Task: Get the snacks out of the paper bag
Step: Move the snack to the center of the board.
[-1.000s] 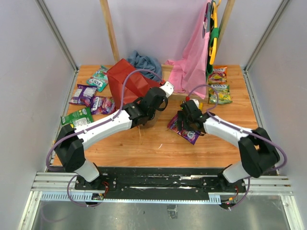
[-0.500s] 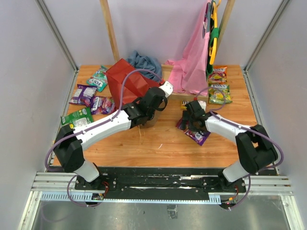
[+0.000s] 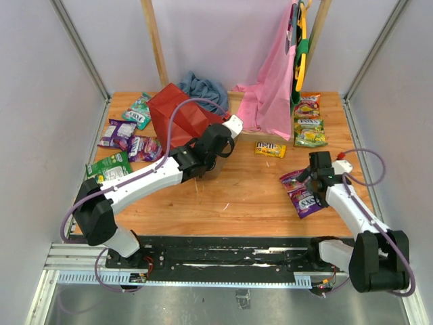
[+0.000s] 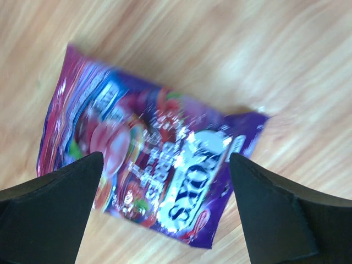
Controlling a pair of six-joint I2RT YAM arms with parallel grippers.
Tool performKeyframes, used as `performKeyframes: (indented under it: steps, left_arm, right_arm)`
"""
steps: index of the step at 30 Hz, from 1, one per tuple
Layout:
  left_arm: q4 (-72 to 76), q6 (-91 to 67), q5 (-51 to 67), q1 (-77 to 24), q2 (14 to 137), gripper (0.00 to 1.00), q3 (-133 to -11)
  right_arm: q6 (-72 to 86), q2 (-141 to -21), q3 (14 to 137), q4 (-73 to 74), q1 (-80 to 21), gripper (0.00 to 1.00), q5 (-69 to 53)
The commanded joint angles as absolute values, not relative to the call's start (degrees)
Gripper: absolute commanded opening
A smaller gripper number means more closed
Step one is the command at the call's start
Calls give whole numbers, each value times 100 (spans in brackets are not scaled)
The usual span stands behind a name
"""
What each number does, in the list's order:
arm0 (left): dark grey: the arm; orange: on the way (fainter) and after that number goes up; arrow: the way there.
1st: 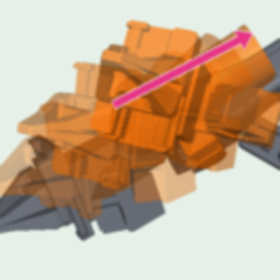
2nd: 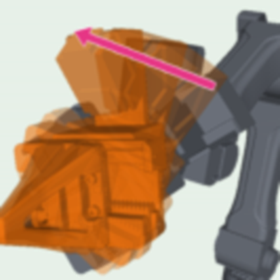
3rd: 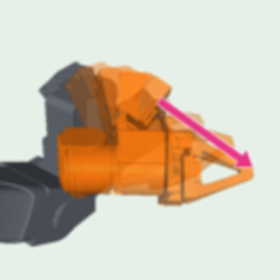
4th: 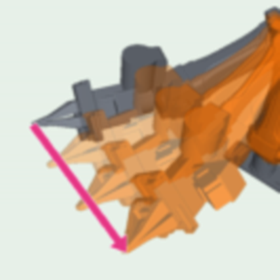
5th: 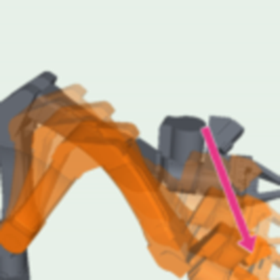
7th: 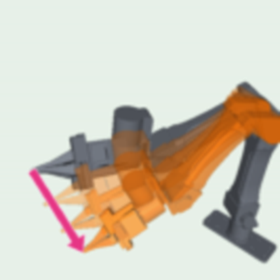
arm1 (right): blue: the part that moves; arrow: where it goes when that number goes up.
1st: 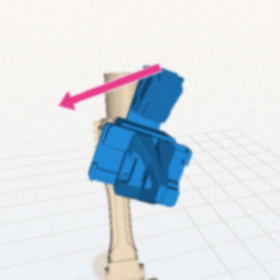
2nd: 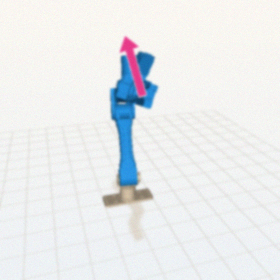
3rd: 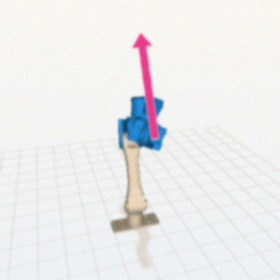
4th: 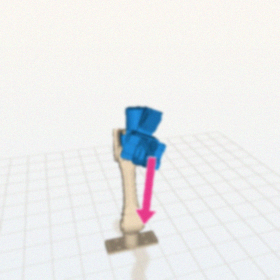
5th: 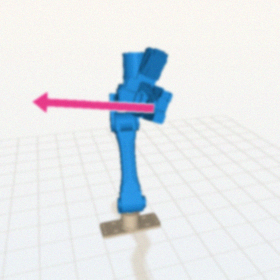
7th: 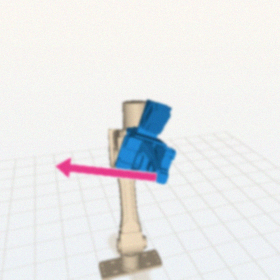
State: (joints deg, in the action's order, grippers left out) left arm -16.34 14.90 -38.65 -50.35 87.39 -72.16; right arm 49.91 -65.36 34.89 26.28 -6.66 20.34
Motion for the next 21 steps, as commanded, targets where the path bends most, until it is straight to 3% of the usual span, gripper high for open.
performKeyframes:
  steps: [1,5,15,21]
  left_arm:
    - [-1525,1436,-3806,-4966,8572,4,-7135]
    - [-1486,1446,-3773,-4966,8502,4,-7101]
    - [-1453,1408,-3717,-4959,8344,5,-7044]
    - [-1450,1358,-3653,-4963,8422,5,-7067]
  right_arm:
    - [5758,-6291,3495,2936,-39,98,3107]
    - [5925,-6562,3751,2963,312,98,2879]
    - [6428,-6199,4379,3741,-91,98,2732]
    - [7109,-7096,4919,4447,-538,98,2388]
